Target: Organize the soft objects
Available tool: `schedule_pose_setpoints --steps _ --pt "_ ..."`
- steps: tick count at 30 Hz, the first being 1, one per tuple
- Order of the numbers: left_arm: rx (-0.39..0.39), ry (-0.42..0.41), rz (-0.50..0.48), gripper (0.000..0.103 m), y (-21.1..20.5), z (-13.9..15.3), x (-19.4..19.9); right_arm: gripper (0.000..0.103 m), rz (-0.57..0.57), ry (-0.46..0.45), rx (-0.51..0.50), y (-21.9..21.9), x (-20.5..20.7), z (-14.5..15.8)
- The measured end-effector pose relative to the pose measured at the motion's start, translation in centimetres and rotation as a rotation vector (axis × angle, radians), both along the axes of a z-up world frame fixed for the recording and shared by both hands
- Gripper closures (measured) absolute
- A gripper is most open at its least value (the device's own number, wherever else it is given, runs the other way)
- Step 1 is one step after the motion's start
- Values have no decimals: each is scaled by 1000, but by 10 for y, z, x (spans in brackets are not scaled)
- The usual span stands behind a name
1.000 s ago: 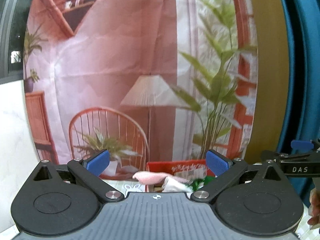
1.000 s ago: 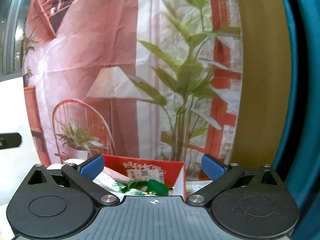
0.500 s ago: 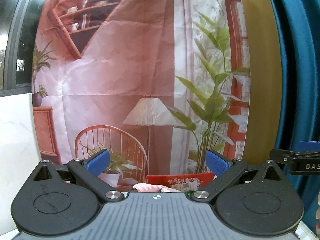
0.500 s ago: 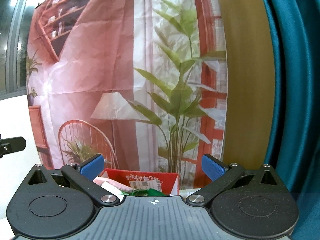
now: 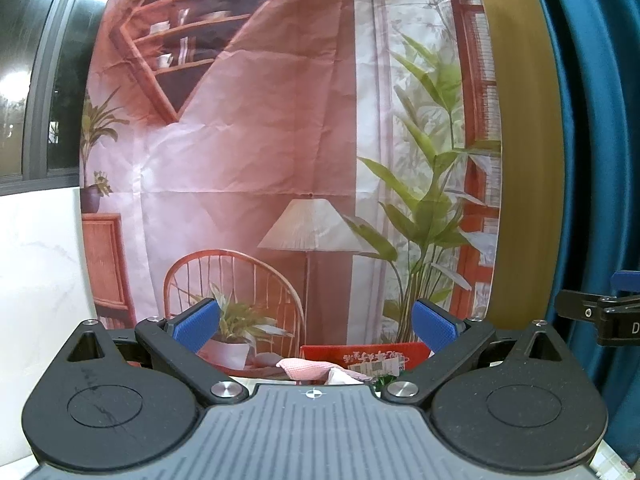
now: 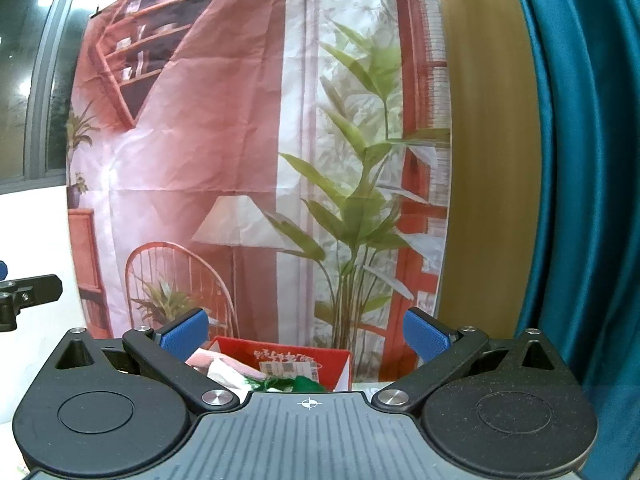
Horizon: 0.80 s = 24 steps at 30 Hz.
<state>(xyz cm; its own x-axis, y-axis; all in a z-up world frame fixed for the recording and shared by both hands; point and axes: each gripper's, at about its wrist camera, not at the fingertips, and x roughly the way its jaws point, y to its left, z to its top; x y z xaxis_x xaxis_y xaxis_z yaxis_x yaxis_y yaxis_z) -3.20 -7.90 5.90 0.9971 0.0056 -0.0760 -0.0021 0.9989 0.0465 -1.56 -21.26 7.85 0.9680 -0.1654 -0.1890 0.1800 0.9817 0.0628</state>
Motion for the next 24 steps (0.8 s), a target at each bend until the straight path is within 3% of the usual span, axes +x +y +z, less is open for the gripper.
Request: schedule_pose_setpoints --steps 24 --pt "-11 17 45 0 2 -3 3 0 18 17 -15 6 10 3"
